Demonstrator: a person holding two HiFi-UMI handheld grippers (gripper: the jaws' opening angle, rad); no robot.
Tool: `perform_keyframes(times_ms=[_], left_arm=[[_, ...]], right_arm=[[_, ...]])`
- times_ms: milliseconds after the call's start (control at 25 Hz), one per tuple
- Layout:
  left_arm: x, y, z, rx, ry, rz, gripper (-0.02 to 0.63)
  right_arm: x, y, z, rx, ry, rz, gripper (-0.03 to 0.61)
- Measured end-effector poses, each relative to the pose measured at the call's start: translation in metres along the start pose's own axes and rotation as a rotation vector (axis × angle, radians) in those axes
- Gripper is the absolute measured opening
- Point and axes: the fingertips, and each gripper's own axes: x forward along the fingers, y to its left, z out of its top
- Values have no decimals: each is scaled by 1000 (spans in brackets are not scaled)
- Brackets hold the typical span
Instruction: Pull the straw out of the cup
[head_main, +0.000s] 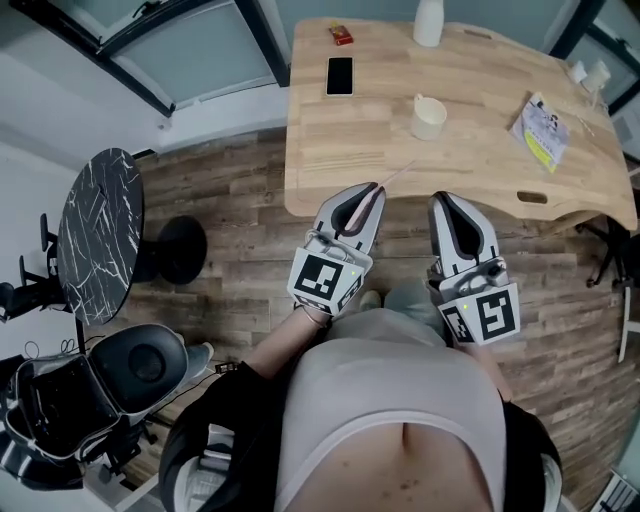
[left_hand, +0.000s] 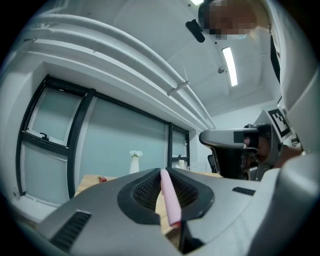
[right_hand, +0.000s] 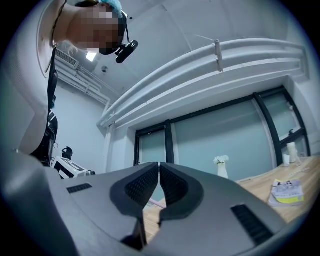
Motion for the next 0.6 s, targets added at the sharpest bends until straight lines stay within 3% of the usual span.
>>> perform_keyframes(times_ms=[400,600], left_arm=[[-11,-26,38,42,-66,21,37],[-22,-60,36,31,-71,41,37]], right_arm=[[-21,0,25,-20,-28,21,31],[-61,0,36,-40,-25,15,31]])
